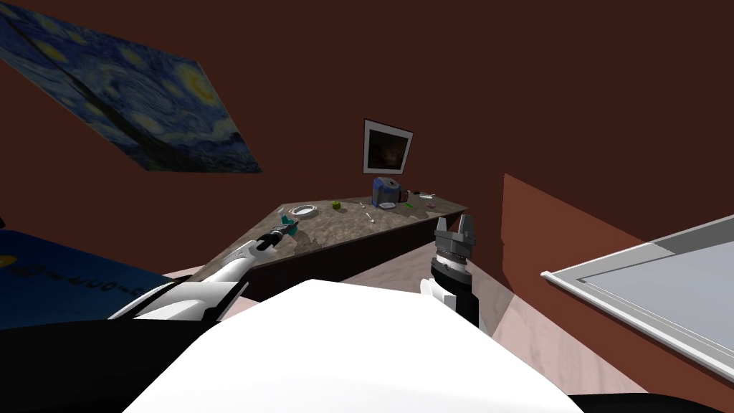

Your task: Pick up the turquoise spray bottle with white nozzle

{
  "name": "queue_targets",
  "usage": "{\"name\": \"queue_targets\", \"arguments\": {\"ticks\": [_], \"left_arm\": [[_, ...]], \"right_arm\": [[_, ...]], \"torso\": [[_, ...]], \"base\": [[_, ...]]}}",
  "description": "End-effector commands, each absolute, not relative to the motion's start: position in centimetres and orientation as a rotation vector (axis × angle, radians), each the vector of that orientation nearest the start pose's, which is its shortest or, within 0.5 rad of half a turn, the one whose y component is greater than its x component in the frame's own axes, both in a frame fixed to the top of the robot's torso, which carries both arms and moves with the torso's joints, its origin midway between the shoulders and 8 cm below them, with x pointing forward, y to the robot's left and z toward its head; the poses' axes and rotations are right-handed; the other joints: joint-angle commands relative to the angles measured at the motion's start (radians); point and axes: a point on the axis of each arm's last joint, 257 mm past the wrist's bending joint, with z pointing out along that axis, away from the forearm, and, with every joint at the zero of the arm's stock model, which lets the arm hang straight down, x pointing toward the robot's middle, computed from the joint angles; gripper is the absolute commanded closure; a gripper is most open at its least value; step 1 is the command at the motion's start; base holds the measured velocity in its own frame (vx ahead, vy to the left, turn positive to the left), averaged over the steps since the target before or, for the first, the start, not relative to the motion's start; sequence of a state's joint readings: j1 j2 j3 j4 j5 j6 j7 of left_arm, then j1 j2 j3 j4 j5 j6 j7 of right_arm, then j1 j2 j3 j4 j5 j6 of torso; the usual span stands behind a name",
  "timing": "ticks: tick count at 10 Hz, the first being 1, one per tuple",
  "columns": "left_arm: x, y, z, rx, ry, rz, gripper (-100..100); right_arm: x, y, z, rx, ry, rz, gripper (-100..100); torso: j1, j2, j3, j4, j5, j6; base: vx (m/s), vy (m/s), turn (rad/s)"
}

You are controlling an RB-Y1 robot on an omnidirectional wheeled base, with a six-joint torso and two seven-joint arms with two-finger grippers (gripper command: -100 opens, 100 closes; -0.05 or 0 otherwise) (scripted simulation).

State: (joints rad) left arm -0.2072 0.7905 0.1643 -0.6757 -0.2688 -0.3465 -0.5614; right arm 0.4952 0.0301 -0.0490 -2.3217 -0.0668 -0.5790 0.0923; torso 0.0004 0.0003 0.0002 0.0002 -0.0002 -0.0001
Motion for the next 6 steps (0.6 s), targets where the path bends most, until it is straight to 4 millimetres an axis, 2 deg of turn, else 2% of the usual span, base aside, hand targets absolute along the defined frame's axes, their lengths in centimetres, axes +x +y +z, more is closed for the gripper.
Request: {"name": "queue_targets", "arguments": {"ticks": [1, 3, 4, 5, 6], "left_arm": [[49.7, 66.8, -24.1, -0.338, 1.690, 0.233, -100], [48.6, 67.6, -25.5, -0.366, 1.715, 0.250, -100], [48.5, 67.7, -25.5, -0.367, 1.716, 0.250, -100], [49.8, 67.6, -23.1, -0.324, 1.678, 0.243, -100], [50.2, 67.8, -22.9, -0.340, 1.673, 0.242, -100]], "right_arm": [[31.5, -30.1, 5.9, 0.581, 0.479, 1.231, 0], [31.5, -30.1, 5.9, 0.581, 0.479, 1.231, 0], [31.5, -30.1, 5.9, 0.581, 0.479, 1.231, 0], [31.5, -30.1, 5.9, 0.581, 0.479, 1.231, 0], [31.5, -30.1, 5.9, 0.581, 0.479, 1.231, 0]], "torso": [[0.000, 0.000, 0.000, 0.000, 0.000, 0.000], [0.000, 0.000, 0.000, 0.000, 0.000, 0.000], [0.001, 0.000, 0.000, 0.000, 0.000, 0.000], [0.002, 0.000, 0.000, 0.000, 0.001, 0.000], [0.000, 0.000, 0.000, 0.000, 0.000, 0.000]], "base": [[-0.019, -0.038, 0.016], [-0.009, -0.013, -0.003], [0.000, 0.000, 0.000], [-0.016, -0.038, 0.027], [-0.026, -0.048, 0.021]]}}
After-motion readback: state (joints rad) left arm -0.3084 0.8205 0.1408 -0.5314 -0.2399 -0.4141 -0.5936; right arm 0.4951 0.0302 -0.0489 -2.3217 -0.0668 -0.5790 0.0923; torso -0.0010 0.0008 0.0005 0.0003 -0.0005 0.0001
